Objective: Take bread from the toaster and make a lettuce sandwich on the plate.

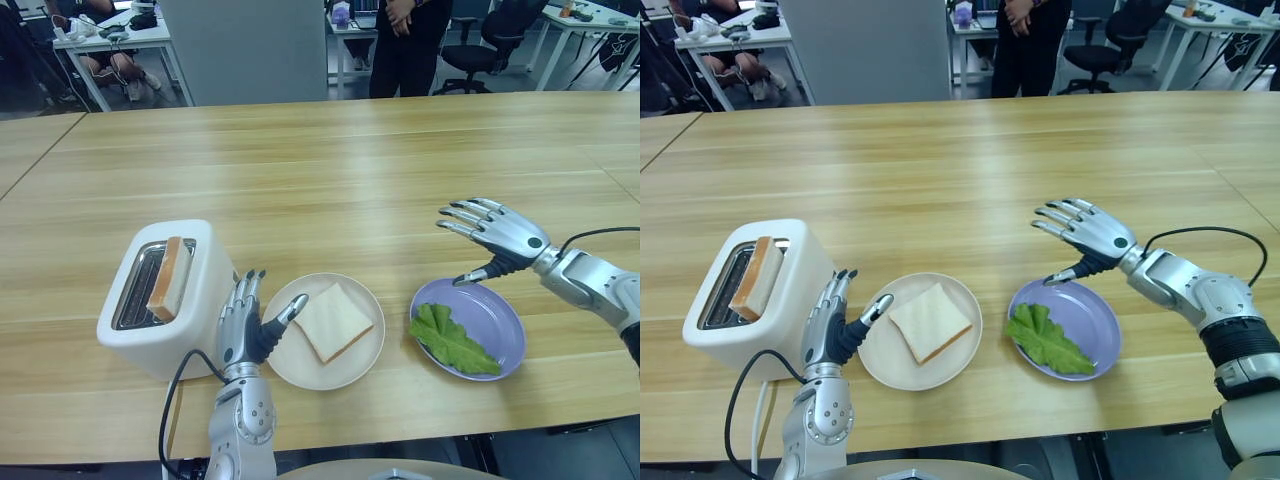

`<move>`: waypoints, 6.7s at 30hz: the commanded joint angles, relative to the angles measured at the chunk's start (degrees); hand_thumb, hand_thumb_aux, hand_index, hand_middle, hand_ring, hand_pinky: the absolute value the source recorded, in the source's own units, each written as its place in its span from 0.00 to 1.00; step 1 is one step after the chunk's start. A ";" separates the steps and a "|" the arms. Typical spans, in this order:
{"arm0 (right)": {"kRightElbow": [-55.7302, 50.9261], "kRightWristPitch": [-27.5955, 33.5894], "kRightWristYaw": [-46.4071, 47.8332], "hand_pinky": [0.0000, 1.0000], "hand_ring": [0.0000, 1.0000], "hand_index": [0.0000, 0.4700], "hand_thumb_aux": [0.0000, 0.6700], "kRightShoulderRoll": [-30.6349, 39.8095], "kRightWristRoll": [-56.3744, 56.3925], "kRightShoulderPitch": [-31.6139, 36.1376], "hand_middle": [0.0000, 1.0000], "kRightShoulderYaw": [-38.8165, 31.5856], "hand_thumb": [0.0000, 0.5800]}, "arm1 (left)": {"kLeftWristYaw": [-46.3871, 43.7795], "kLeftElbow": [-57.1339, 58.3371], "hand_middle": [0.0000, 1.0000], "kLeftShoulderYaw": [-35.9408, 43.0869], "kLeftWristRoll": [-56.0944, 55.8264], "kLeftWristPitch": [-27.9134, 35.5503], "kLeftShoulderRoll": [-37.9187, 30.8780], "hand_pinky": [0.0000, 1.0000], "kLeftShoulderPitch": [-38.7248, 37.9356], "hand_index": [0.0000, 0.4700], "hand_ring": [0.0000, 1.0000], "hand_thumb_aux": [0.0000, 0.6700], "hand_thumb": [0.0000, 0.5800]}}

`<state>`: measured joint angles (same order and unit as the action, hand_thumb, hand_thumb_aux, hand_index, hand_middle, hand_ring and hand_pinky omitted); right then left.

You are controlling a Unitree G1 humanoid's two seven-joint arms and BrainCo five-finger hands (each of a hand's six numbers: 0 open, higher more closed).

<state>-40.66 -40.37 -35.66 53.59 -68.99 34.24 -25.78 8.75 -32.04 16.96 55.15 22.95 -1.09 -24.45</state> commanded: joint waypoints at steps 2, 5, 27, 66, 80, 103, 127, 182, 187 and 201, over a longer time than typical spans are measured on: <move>-13.86 3.82 -17.03 0.00 0.00 0.00 0.00 -1.08 -10.56 3.96 0.00 -10.95 0.00 | 0.32 -0.60 0.00 -0.16 0.00 -0.17 0.48 0.00 -1.22 0.00 0.00 0.00 0.00; -19.47 6.42 -25.27 0.00 0.00 0.00 0.00 -1.86 -14.18 4.53 0.00 -16.48 0.00 | 0.34 -0.19 0.00 -0.04 0.00 -0.24 0.71 0.00 -1.23 0.00 0.00 0.00 0.00; -28.09 9.18 -39.08 0.00 0.00 0.00 0.00 -4.59 -13.53 5.00 0.00 -29.60 0.00 | 1.12 2.88 0.00 0.85 -0.98 -0.99 1.88 0.00 -0.85 0.00 0.00 0.00 0.00; -26.44 6.51 -38.81 0.00 0.00 0.98 1.00 -7.96 -13.64 5.55 0.00 -38.41 1.00 | 1.33 5.47 0.00 0.35 -3.23 -1.60 1.27 0.00 -0.34 0.00 0.00 0.00 0.00; -27.80 6.09 -36.32 0.00 0.00 0.98 1.00 -4.79 -6.78 9.47 0.00 -32.86 1.00 | 2.23 6.48 0.00 -0.13 -4.46 -2.03 0.70 0.00 -0.03 0.00 0.00 0.00 0.00; -5.59 -4.49 -13.00 0.00 0.00 0.98 1.00 -5.40 11.64 11.54 0.00 -14.77 1.00 | 2.44 8.30 0.00 -0.40 -5.15 -2.50 0.12 0.00 1.99 0.00 0.00 0.00 0.00; 2.26 4.34 8.16 0.00 0.00 0.98 1.00 -27.09 8.89 4.49 0.00 -16.01 1.00 | 1.55 0.85 0.00 -1.47 -3.07 -2.95 -1.26 0.00 -0.46 0.00 0.00 0.00 0.00; 57.60 50.58 62.43 0.00 0.00 0.00 0.00 -30.89 87.14 -37.10 0.00 23.09 0.00 | -10.52 -20.36 0.00 -9.22 -11.90 -3.76 -2.46 0.00 0.14 0.00 0.00 0.00 0.00; 59.70 53.07 60.03 0.00 0.00 0.00 0.00 -32.14 85.35 -41.08 0.00 23.23 0.00 | -15.29 -27.71 0.00 -19.24 -4.10 -3.09 -5.48 0.00 0.64 0.00 0.00 0.00 0.00; 60.62 53.17 59.76 0.00 0.00 0.00 0.00 -32.67 83.46 -43.44 0.00 23.45 0.00 | -20.85 -18.90 0.00 -36.99 14.17 -4.37 -7.43 0.00 -6.01 0.00 0.00 0.00 0.00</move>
<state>19.25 11.90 24.24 20.97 14.75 -9.01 -2.63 -11.08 -53.36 -21.45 68.12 19.08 -9.16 -30.43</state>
